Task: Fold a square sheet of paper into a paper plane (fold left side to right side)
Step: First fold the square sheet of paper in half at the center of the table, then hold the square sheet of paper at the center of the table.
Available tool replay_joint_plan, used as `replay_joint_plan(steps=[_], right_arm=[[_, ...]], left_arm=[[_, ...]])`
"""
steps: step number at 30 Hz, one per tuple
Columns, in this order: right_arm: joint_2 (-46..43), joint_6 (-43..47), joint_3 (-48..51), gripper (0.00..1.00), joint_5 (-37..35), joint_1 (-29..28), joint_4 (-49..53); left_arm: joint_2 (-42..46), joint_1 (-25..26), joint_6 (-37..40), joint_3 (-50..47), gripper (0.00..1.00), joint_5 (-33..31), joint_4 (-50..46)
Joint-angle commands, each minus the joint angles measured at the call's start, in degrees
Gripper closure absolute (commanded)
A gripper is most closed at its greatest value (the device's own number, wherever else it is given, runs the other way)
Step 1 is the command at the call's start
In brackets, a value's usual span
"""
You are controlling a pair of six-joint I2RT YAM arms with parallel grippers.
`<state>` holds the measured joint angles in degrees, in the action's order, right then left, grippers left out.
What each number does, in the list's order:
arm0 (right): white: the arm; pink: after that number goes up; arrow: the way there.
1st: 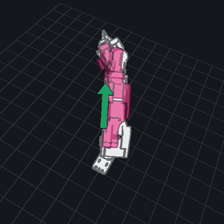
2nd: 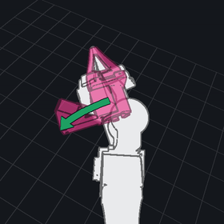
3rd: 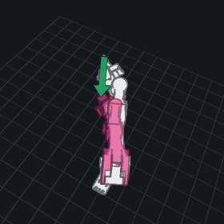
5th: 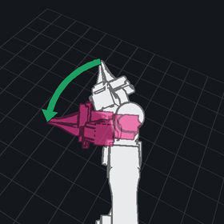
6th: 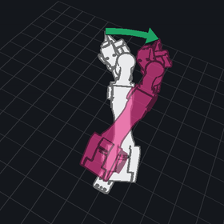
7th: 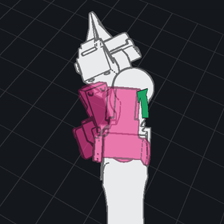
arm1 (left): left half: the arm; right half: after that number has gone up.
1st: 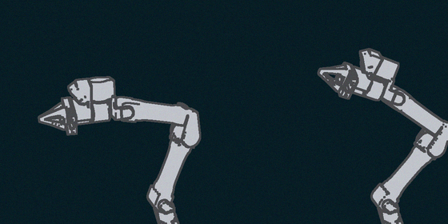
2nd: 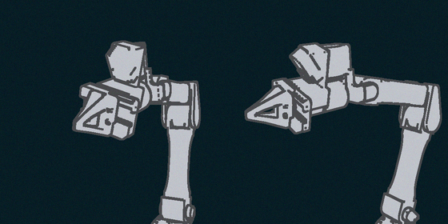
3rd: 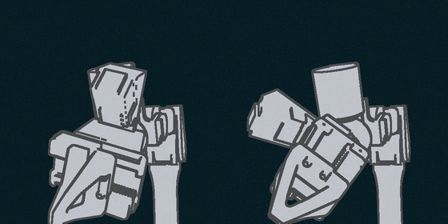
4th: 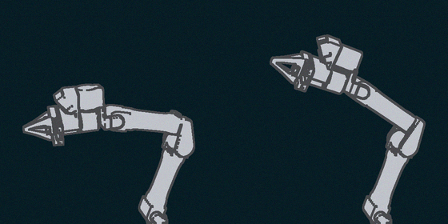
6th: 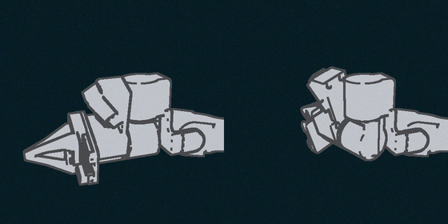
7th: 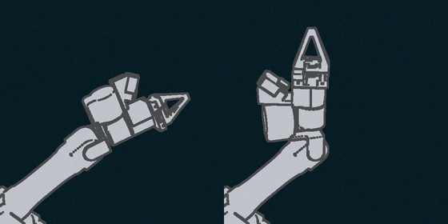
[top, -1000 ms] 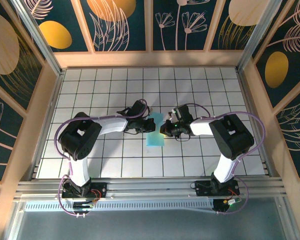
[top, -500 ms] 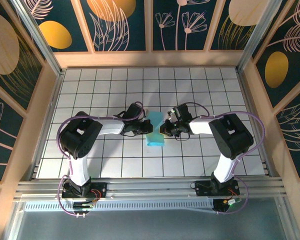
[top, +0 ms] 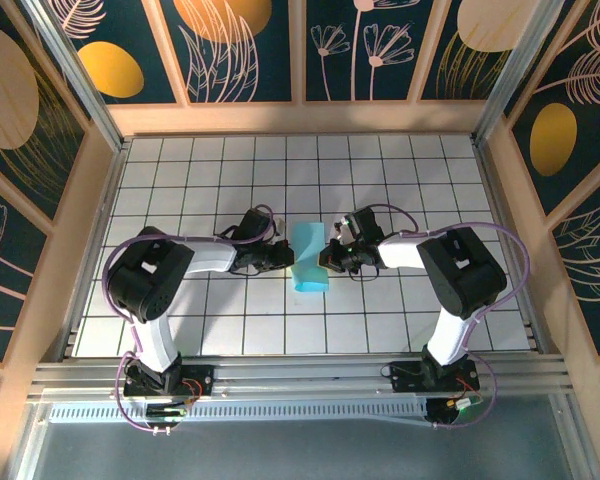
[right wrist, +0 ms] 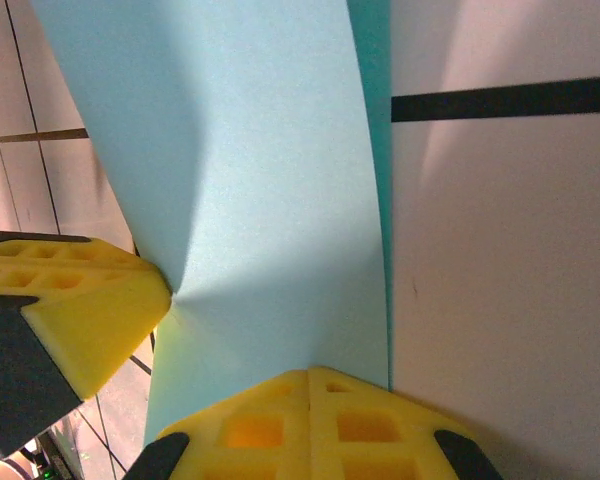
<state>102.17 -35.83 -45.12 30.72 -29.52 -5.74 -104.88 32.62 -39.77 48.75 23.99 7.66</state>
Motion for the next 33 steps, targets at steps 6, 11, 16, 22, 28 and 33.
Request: replay_joint_plan(steps=[6, 11, 16, 22, 28, 33], right_arm=[[3.03, 1.82, 1.37, 1.00, -6.90, -0.19, 7.07], [3.46, 1.73, 1.20, 1.00, -6.81, -0.28, 7.04], [3.58, 1.78, 1.00, 1.00, -6.73, -0.45, 7.23], [3.71, 1.82, 1.00, 1.00, -6.73, -0.63, 7.43], [3.70, 1.86, 0.74, 1.00, -6.55, -0.80, 7.41], [3.18, 1.82, 0.41, 1.00, -5.71, -0.89, 6.74]], left_arm=[[6.32, -1.52, 2.63, -2.10, 1.00, -5.53, -4.77], [6.17, 0.56, 1.93, -0.68, 1.00, -3.51, -2.48], [1.61, 3.75, 0.95, 3.05, 1.00, -3.24, -2.13], [-1.62, 4.69, 0.62, 4.56, 1.00, -4.12, -2.04], [-3.31, 4.81, 1.00, 4.18, 1.00, -4.89, -3.24], [-2.81, 4.80, 1.18, 2.31, 1.00, -5.69, -4.01]])
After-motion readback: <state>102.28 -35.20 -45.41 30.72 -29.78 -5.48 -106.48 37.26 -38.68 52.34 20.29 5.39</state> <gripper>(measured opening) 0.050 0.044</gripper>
